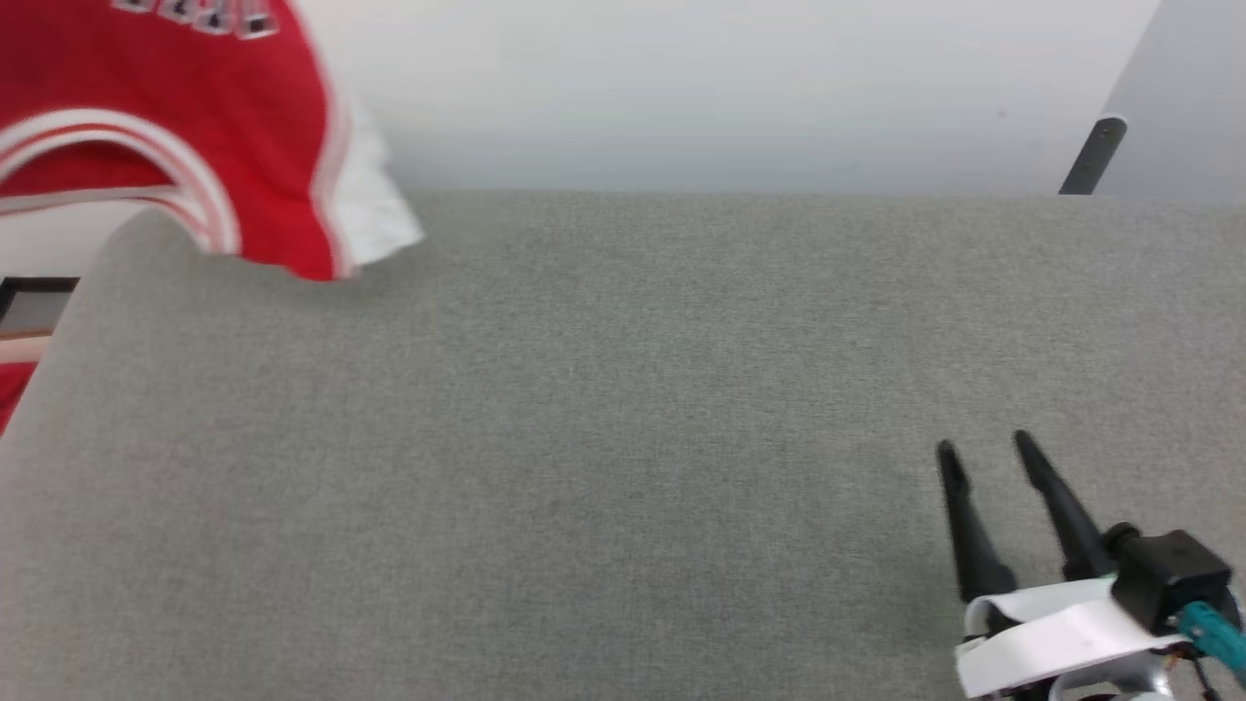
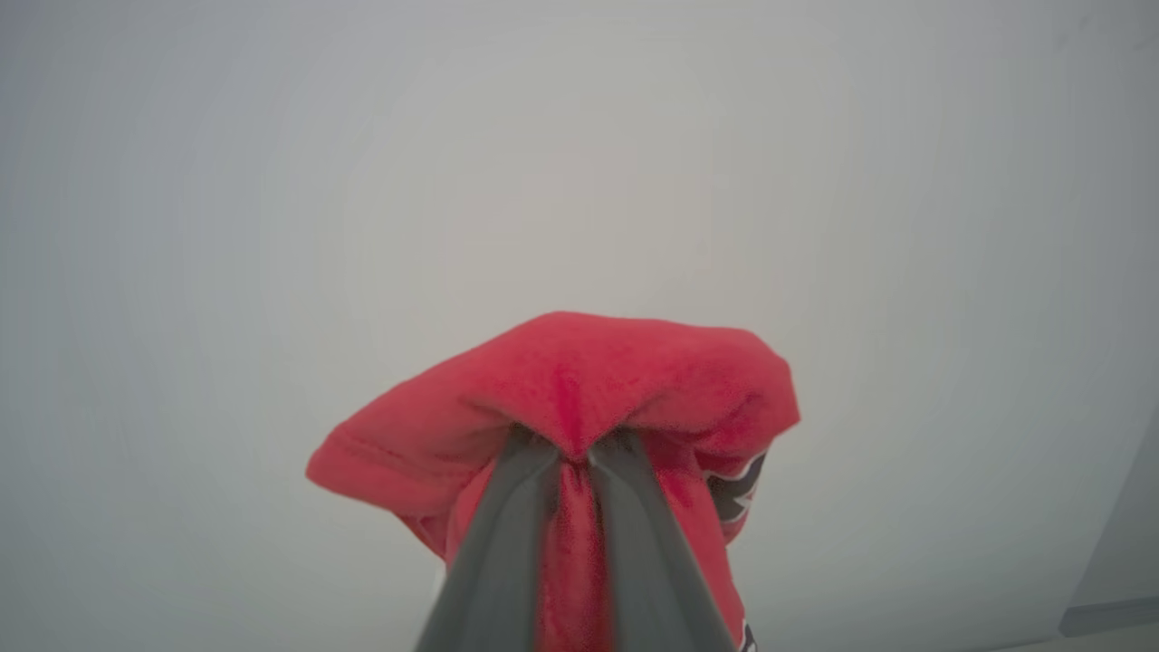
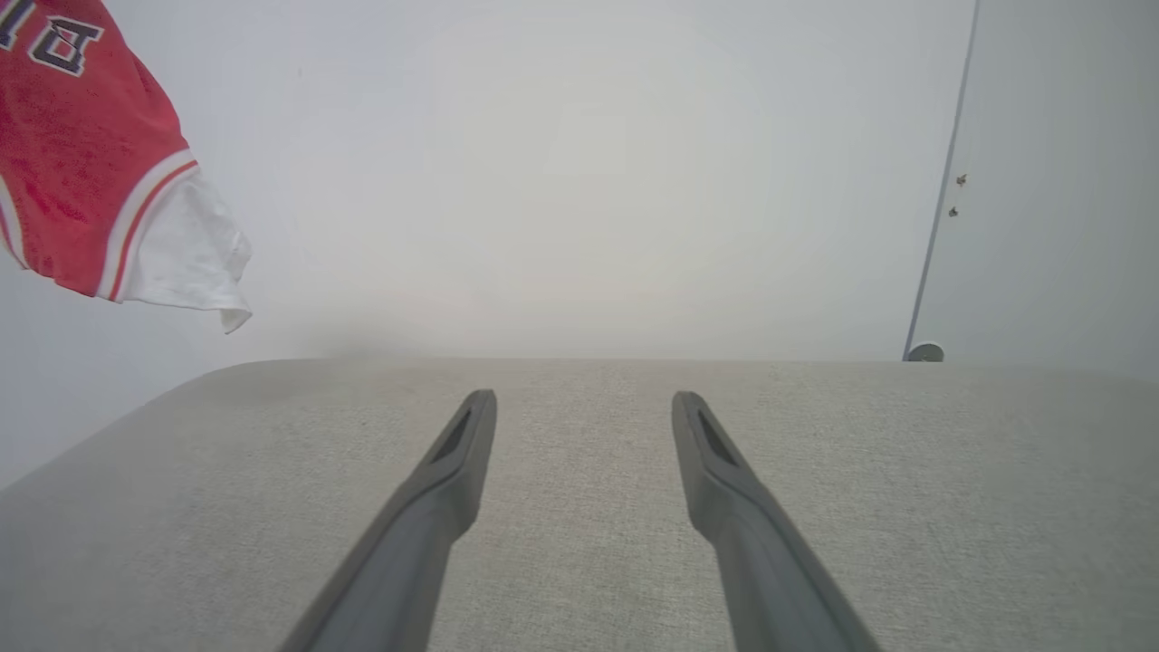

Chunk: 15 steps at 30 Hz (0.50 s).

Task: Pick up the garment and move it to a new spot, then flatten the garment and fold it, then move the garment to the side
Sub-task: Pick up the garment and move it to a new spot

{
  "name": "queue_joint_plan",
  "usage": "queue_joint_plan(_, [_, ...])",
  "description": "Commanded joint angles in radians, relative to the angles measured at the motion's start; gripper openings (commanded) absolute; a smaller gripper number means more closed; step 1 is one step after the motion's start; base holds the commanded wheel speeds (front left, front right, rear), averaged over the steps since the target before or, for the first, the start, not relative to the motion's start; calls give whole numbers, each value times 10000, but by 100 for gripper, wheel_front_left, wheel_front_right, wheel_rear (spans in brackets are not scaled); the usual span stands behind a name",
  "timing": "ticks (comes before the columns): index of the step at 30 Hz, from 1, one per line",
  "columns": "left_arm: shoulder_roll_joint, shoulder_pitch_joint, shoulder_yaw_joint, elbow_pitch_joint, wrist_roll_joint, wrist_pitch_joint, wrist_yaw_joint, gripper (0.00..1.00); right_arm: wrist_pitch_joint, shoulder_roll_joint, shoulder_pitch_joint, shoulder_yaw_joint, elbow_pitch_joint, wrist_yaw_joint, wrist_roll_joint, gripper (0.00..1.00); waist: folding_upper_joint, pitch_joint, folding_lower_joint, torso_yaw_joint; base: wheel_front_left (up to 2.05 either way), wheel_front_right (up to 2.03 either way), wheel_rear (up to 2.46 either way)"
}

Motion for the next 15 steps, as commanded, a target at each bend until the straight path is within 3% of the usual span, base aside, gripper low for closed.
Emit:
queue_joint_plan(1, [-79, -45, -23, -74, -98, 9, -29, 0, -33, 31, 143, -115, 16, 6, -80, 100, 0, -18, 0, -56, 0, 0, 0])
queue_joint_plan(9, [-632, 641, -231, -1370, -728, 683, 125, 0, -148, 69, 37, -1126, 224, 6, -323, 100, 0, 30, 0, -532, 0, 0, 0])
queue_joint_plan(15, [-745, 1591, -227, -3073, -1166, 1407, 574, 0, -291, 130, -13, -1658, 417, 6, -433, 100, 0, 193, 0, -1102, 0, 0, 0])
